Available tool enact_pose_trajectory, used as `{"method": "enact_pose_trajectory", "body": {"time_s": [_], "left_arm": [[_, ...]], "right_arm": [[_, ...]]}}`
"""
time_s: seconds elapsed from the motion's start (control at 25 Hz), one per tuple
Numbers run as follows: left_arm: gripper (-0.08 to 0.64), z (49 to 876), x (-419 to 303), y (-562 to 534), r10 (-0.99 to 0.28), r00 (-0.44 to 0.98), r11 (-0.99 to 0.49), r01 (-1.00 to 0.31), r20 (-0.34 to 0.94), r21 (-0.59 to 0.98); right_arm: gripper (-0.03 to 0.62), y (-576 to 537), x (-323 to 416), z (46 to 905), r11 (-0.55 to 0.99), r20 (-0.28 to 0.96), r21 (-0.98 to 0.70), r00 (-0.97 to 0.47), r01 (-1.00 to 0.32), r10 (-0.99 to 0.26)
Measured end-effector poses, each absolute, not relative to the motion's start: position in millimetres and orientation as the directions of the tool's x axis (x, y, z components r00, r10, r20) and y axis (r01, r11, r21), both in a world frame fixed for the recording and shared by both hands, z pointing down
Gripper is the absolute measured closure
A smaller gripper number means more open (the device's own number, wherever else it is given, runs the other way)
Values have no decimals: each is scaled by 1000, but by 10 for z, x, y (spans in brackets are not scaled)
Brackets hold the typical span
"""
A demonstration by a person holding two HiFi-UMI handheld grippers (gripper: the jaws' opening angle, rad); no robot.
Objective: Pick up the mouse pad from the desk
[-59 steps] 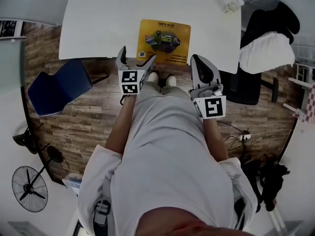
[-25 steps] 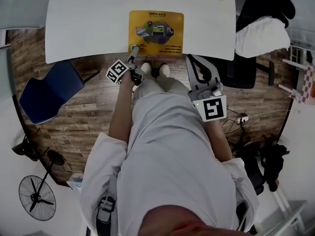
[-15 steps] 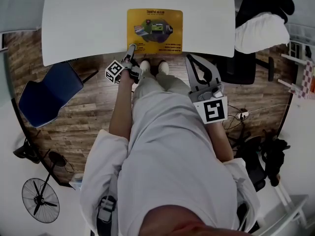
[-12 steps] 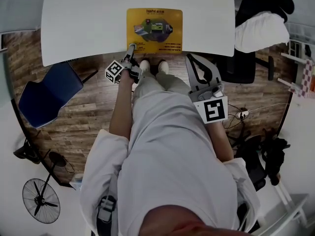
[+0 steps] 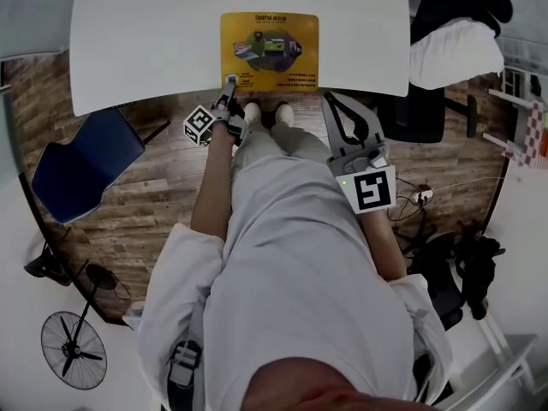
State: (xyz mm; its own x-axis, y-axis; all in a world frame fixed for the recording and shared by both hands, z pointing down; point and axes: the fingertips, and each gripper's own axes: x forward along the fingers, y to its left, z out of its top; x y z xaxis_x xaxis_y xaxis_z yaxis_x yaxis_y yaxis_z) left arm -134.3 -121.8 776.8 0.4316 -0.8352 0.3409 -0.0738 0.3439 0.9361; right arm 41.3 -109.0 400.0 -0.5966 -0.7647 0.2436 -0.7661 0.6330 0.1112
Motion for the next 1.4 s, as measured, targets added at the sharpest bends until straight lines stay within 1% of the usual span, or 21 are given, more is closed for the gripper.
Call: {"method": "enact_pose_trajectory", "body": {"time_s": [0.08,0.2,0.4,0.96,1.16,1.4], "left_arm": [[459,7746,-1341,-1225,-836,433,335,-82,336,939],[463,7747,-1340,-1230,-836,431,335,-89,339,938],[465,7727,-1350,-1224,-838,413,351,-95,357,932],[466,7741,-1358,-1189,-850,373,393,-22,372,919],[474,7740,-1364,-1166,-848,375,394,-30,376,919],[523,7688,-1365,-1122,-851,374,382,-43,370,923]], "right_arm": [[592,-1098,401,3991,636,242,112,-599,-764,-763],[592,-1121,403,3997,635,243,111,-599,-764,-763],[592,-1144,413,3962,633,237,113,-598,-766,-765],[592,-1180,473,3949,622,221,108,-591,-775,-775],[592,-1175,470,3950,622,220,108,-592,-775,-775],[592,-1154,455,3944,626,219,109,-595,-772,-773]]}}
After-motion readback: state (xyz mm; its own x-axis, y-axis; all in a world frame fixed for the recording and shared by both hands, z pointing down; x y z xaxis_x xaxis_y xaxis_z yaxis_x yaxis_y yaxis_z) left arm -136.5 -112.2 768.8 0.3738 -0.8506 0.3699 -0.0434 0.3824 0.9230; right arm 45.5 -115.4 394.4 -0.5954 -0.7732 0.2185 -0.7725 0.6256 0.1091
